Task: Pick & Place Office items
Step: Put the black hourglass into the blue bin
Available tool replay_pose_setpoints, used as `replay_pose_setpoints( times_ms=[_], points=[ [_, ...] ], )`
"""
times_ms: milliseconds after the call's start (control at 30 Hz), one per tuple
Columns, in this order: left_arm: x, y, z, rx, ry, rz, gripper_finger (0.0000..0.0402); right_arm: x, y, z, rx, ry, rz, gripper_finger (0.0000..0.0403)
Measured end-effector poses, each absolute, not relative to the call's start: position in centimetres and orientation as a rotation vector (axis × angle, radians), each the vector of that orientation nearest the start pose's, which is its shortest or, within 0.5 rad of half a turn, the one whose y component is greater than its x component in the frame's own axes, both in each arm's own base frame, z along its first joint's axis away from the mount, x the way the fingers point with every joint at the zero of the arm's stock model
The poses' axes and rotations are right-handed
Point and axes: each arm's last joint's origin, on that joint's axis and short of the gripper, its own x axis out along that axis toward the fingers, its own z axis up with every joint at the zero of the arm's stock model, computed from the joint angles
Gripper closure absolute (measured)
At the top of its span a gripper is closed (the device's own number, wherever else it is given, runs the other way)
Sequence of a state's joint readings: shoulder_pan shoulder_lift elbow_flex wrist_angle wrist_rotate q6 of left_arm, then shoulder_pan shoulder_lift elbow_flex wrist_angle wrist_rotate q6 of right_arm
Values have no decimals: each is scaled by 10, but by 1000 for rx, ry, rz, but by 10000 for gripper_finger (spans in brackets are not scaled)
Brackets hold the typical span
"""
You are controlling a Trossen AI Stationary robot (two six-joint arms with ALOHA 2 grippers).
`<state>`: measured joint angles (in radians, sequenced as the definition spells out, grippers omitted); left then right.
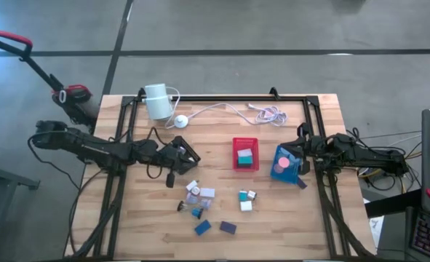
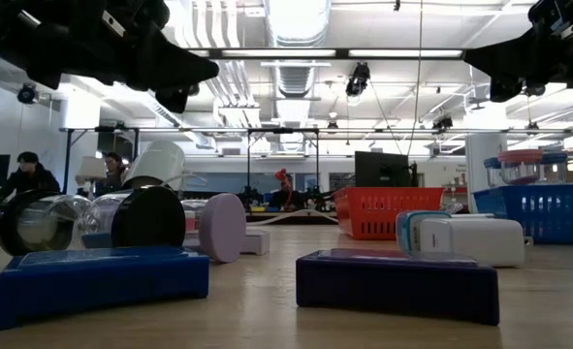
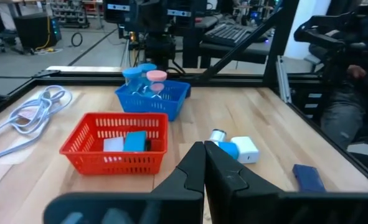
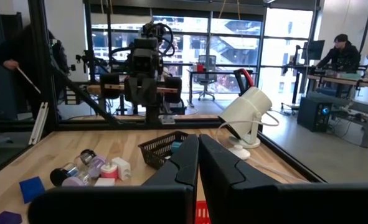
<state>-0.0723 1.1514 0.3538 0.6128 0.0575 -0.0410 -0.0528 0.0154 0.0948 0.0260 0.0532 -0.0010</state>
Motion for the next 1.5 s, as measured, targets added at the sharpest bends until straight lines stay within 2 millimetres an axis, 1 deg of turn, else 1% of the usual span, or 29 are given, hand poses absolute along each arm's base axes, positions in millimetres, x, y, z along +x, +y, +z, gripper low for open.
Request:
replay_pose_setpoints(
  times_ms=[267,367,500,600,667,833,967,1133,1267,1367,1500],
  points=[
    [220,-19,192,-45,203,-155,396,91,-6,197,-1,-106,-106,394],
    [220,-20,189,-85,242,-195,396,91,-6,197,-1,-106,-106,394],
    [222,-28,188,-142,410,-234,396,91,-6,197,-1,-105,-106,394],
    [222,-40,192,-128,539,-253,391,91,-6,197,-1,-106,-106,394],
    [223,-50,199,-105,580,-265,381,91,-6,197,-1,-105,-106,394],
    [221,-73,215,-53,615,-315,347,91,-6,197,-1,-106,-106,394],
    [218,-85,222,-77,673,-313,309,91,-6,197,-1,-106,-106,394],
    [211,-94,219,-109,756,-310,252,91,-6,197,-1,-106,-106,394],
    [208,-105,214,-109,782,-341,213,91,-6,197,0,-107,-106,394],
    [206,-117,208,-75,803,-353,200,91,-6,198,-1,-115,-106,394],
    [205,-129,200,-42,824,-324,198,91,-6,198,0,-121,-106,394]
  ],
)
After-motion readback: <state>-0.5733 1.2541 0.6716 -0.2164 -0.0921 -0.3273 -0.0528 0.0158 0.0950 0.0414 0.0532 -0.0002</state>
